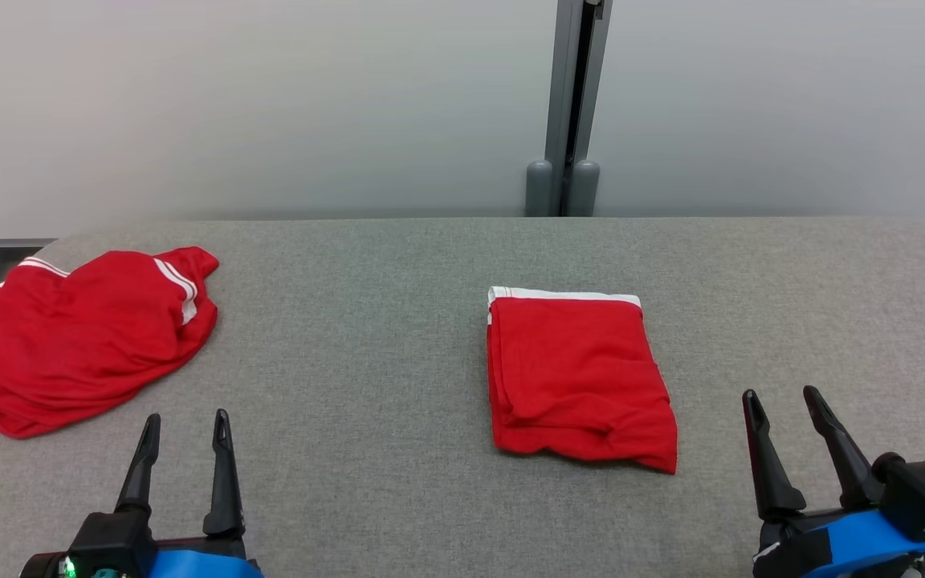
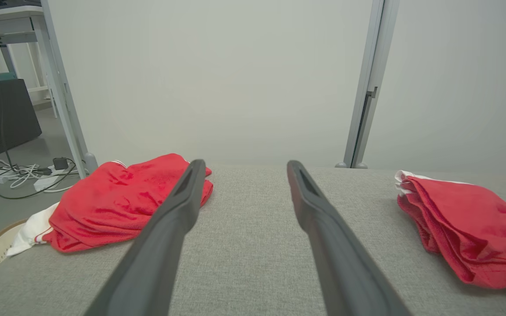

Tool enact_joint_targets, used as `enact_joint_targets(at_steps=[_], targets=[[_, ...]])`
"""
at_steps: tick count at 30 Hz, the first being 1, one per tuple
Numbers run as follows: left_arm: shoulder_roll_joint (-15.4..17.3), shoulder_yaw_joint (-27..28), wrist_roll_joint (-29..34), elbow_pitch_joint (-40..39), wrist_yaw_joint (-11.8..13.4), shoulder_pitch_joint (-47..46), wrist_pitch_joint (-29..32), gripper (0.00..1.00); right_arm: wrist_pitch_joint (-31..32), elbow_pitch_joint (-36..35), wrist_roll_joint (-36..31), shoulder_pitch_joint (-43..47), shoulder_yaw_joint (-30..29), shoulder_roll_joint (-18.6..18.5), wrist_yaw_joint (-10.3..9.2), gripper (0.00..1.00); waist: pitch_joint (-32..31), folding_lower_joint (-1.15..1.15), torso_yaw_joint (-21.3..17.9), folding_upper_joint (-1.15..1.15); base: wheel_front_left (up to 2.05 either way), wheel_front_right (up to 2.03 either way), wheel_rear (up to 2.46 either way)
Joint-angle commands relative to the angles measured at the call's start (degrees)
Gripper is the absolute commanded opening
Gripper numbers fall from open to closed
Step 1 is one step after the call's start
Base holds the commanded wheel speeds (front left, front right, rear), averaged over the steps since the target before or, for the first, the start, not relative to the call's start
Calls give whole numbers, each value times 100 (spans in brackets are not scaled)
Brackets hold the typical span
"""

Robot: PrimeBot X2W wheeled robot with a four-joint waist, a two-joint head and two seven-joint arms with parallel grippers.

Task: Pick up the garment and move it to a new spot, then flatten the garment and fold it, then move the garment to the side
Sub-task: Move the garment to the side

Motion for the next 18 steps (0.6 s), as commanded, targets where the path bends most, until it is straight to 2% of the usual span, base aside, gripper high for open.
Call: enact_joint_targets(at_steps=[1,9,18], targets=[[35,3,-10,-30,12,17,17,100,37,-17,-33,106,-15,17,1,100,5,0,5,0,0,0,0],[45,-31,-60,-44,53,-30,6,100,83,101,-38,-70,-77,17,1,100,73,0,26,0,0,0,0],[19,-115,-112,-57,50,-352,-47,100,311,495,-276,-1256,148,-41,1,100,487,0,126,0,0,0,0]])
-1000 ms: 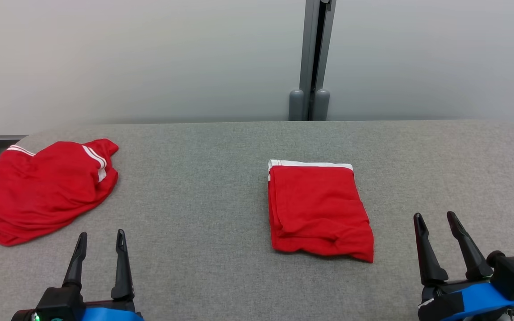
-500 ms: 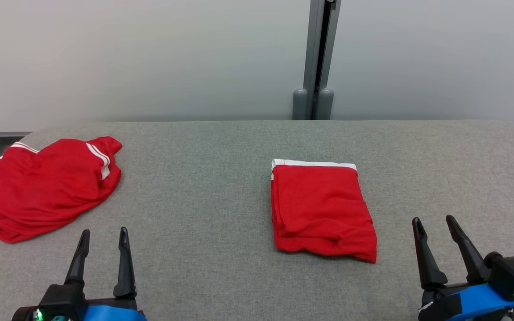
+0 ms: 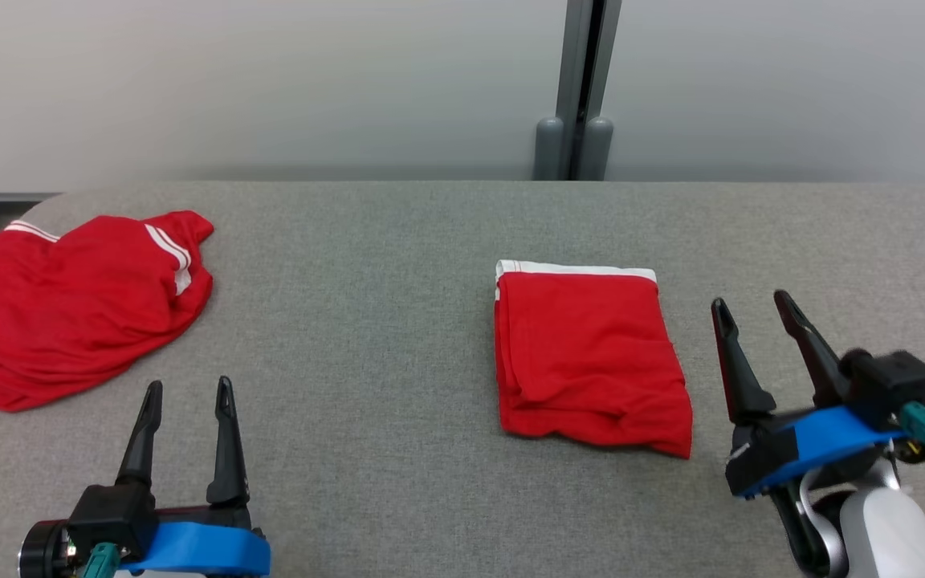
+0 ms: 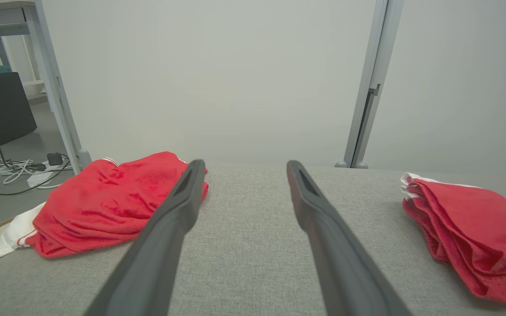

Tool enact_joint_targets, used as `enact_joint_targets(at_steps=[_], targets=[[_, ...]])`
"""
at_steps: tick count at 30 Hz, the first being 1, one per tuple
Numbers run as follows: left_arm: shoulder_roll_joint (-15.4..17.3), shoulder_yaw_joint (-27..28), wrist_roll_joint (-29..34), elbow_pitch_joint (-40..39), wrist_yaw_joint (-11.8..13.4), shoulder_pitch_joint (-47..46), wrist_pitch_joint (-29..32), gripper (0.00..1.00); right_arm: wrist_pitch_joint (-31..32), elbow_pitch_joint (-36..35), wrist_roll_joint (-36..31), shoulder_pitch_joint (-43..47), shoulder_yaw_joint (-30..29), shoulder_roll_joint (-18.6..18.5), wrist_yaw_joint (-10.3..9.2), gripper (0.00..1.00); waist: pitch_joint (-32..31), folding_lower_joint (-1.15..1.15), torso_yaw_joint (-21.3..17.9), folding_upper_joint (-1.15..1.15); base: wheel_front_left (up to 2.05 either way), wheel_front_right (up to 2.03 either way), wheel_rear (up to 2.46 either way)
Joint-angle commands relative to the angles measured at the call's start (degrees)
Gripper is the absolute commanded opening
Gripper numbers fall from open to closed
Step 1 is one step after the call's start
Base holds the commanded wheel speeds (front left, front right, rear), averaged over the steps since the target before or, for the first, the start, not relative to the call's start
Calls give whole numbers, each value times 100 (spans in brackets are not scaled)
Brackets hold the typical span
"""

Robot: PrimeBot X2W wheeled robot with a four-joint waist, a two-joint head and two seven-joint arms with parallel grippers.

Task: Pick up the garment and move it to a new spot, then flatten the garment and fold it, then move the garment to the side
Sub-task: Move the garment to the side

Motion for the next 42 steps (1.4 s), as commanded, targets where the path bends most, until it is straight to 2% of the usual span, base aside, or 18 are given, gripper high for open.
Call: enact_joint_targets(at_steps=[1,7,13,23,32,33,34,35,42], targets=[[5,-45,-25,15,-9,-162,-39,100,81,142,-90,-303,65,-76,1,100,152,0,92,0,0,0,0],[-60,-136,-69,109,10,-424,-96,100,224,909,-182,-1184,200,-180,1,100,458,0,227,0,0,0,0],[-99,-222,-109,219,9,-641,-126,100,142,1898,-307,-1659,242,-320,1,100,706,0,372,0,0,0,0],[-149,-254,-145,260,35,-837,-144,100,-202,3477,-398,-1930,153,-432,1,100,1004,0,549,0,0,0,0],[-183,-260,-139,278,40,-872,-145,100,-411,4402,-316,-2042,412,-318,2,100,1025,0,532,0,0,0,0],[-186,-260,-135,283,40,-873,-145,100,-427,4477,-298,-2072,458,-306,2,51,1015,0,519,0,0,0,0],[-189,-261,-131,286,35,-866,-145,100,-459,4552,-267,-2119,516,-284,2,7,1002,0,499,0,0,0,0],[-191,-261,-123,288,29,-856,-146,100,-504,4604,-235,-2171,564,-268,2,0,992,0,479,0,0,0,0],[-206,-242,-116,204,6,-816,-144,100,-859,4754,-95,-2496,790,-439,0,0,1016,0,159,0,0,0,0]])
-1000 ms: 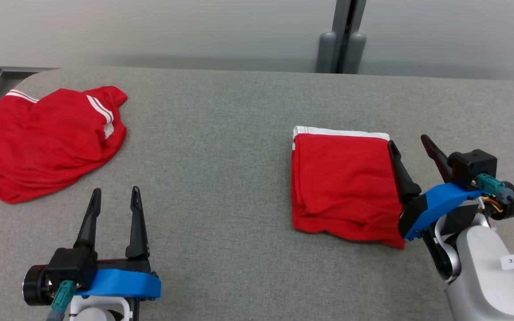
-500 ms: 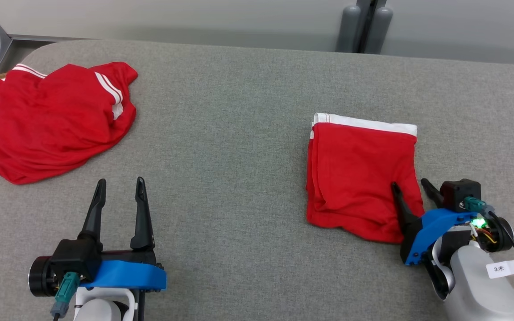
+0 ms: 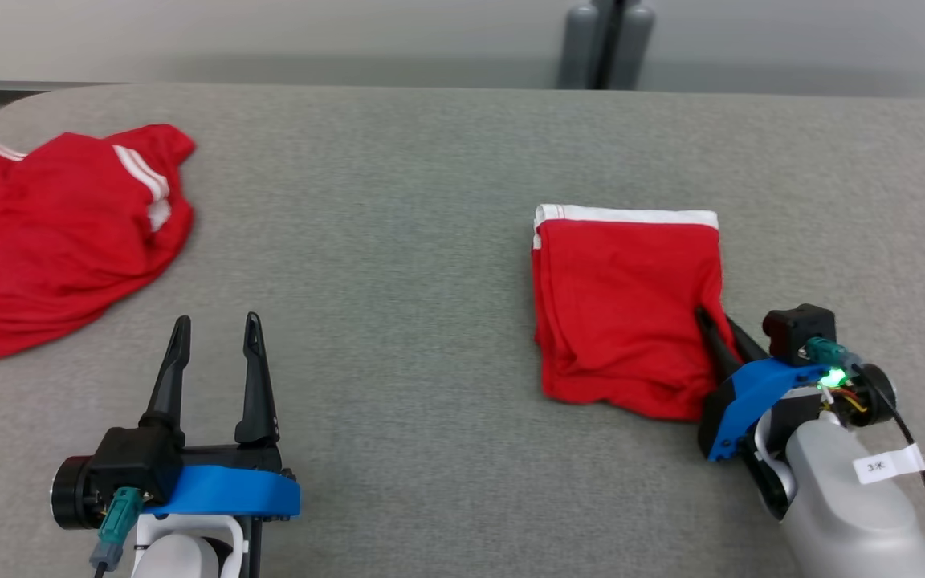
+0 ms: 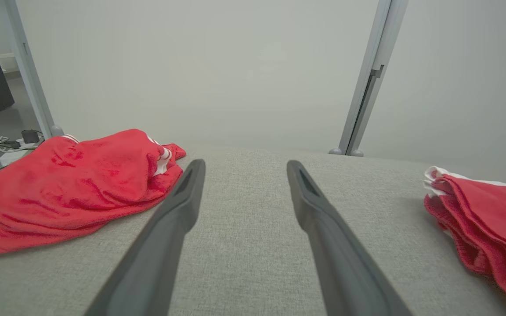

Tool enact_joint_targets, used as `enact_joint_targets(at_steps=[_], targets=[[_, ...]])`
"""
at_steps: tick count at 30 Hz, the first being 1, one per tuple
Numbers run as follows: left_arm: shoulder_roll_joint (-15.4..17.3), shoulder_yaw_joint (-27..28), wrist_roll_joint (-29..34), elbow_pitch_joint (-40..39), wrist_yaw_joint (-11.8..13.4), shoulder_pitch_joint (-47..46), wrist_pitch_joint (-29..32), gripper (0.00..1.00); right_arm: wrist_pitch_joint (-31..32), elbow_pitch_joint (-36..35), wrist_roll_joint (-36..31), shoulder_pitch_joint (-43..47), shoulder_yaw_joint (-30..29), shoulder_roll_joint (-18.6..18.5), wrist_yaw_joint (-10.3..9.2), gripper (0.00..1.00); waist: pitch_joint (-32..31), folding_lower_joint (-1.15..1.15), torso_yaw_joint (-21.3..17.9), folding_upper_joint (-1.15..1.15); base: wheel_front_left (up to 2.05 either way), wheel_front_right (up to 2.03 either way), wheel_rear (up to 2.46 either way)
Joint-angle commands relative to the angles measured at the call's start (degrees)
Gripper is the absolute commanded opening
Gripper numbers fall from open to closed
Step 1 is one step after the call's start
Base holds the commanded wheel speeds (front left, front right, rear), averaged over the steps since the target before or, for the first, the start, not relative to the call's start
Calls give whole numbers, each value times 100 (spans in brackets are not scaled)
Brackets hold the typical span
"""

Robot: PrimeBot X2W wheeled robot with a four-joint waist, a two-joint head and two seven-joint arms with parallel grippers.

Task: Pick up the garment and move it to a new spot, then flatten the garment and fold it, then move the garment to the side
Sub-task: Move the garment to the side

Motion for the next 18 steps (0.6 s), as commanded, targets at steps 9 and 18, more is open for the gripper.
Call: enact_joint_targets(at_steps=[9,18], targets=[[21,9,143,-148,-81,-297,-21,100,-308,-117,304,-156,-53,-593,-1,0,342,0,-874,0,0,0,0],[123,16,253,-226,-138,-606,-21,100,-397,-530,358,-266,-79,-767,-1,0,666,0,-1303,0,0,0,0]])
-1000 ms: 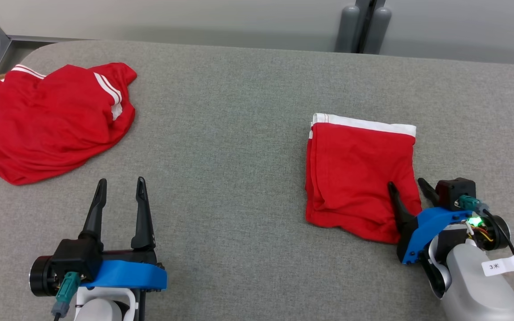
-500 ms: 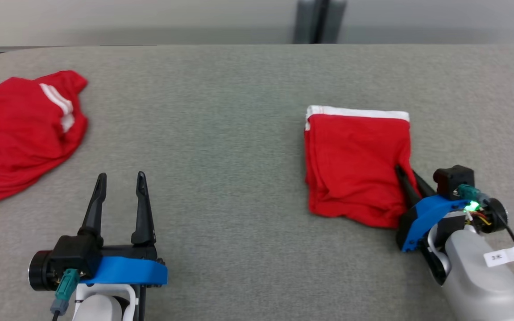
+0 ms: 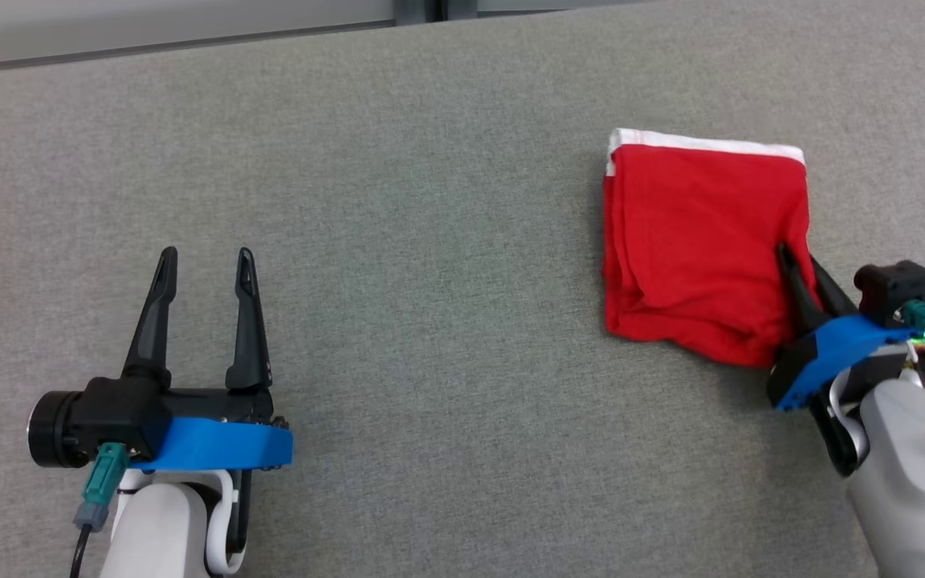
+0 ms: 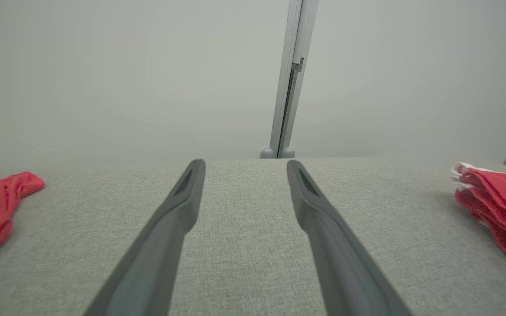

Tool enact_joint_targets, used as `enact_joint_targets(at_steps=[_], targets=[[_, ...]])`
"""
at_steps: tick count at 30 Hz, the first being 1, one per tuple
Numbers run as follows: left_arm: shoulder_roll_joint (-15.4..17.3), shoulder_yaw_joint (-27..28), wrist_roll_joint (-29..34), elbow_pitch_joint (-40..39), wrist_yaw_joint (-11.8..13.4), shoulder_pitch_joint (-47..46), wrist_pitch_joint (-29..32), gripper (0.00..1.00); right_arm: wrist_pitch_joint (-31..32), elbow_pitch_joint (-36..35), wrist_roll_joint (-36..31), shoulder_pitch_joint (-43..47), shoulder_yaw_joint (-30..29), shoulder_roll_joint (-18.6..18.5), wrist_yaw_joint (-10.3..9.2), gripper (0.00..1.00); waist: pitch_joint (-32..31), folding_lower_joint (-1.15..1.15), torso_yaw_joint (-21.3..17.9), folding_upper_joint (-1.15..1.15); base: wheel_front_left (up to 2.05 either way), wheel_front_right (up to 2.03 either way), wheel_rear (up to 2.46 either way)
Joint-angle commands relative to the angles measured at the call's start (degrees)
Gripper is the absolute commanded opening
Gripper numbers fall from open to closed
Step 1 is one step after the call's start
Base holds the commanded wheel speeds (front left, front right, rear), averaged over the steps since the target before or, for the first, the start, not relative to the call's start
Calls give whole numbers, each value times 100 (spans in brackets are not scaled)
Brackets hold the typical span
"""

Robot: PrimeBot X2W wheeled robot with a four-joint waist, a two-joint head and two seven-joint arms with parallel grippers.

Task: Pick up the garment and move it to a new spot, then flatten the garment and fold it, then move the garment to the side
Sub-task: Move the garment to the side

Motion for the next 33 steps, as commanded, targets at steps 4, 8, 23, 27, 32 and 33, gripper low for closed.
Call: enact_joint_targets(at_steps=[4,8,23,27,32,33], targets=[[72,19,55,-83,-39,-188,-16,100,-41,-293,-114,-439,114,-148,-1,0,182,0,-39,0,0,0,0],[97,-45,85,-142,-82,-374,-16,100,46,-430,-312,-840,260,-546,-1,0,469,0,57,0,0,0,0],[154,-195,168,-423,-120,-946,-16,100,879,-184,-522,-2117,56,-2338,-1,0,1433,0,376,0,0,0,0],[162,-210,165,-466,-112,-1006,-16,100,1028,59,-610,-2320,-72,-2562,-1,0,1532,0,417,0,0,0,0],[173,-208,162,-470,-75,-1077,-16,100,1095,297,-735,-2498,-153,-2521,-1,2,1562,0,421,0,0,0,0],[173,-210,162,-469,-67,-1073,-16,100,1071,333,-723,-2521,-167,-2486,-1,44,1554,0,419,0,0,0,0]])
